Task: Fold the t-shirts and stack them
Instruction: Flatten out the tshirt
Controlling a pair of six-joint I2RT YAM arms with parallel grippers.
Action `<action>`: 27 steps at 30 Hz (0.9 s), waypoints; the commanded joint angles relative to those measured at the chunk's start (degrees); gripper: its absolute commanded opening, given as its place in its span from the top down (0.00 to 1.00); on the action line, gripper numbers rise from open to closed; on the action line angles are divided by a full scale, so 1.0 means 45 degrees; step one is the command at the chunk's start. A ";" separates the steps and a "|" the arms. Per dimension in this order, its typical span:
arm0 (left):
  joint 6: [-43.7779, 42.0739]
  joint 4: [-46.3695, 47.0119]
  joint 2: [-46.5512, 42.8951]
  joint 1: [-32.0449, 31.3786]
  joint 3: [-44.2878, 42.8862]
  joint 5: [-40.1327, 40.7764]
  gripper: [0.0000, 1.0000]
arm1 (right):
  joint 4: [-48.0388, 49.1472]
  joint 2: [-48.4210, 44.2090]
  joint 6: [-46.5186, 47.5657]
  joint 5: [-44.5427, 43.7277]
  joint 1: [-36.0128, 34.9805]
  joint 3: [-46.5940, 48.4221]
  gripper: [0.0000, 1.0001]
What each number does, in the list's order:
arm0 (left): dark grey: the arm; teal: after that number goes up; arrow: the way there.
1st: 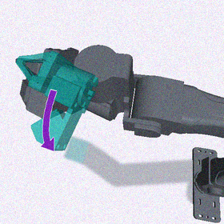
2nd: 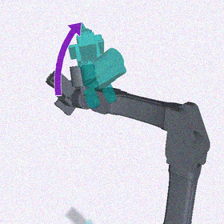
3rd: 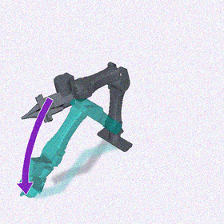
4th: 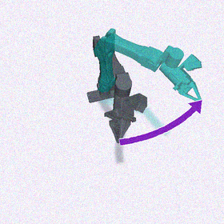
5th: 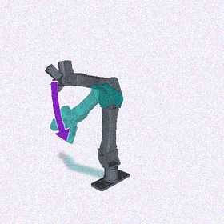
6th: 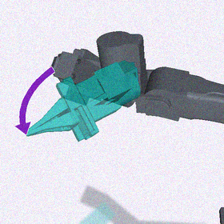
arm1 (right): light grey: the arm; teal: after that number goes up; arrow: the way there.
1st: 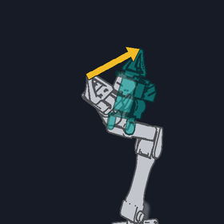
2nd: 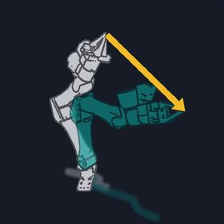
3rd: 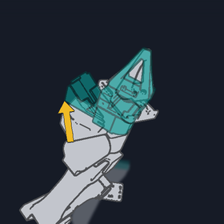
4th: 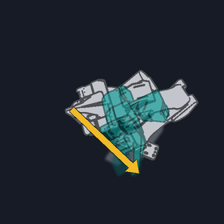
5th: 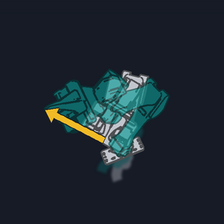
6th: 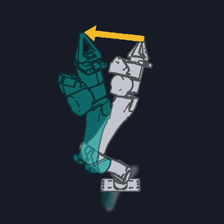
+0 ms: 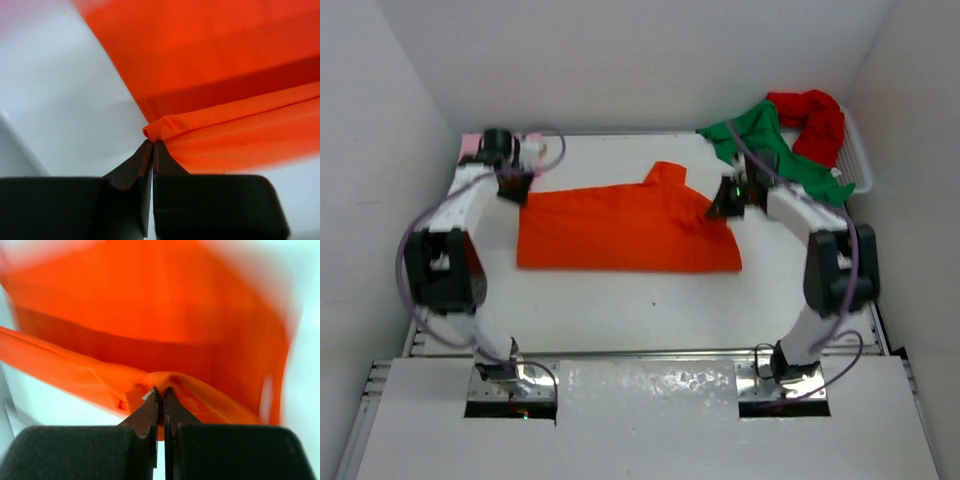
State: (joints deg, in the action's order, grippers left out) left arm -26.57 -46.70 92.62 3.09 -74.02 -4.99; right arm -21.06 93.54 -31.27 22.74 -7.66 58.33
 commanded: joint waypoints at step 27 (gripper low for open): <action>-0.0284 0.7295 -0.0384 -0.0062 -0.4475 -0.1215 1.00 | 0.9641 -0.1836 -0.1882 -0.0153 0.1663 0.2127 1.00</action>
State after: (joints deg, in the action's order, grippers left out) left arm -22.72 -10.85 95.24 1.74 -99.44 -10.50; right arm 20.36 89.80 -44.07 19.73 -0.51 76.12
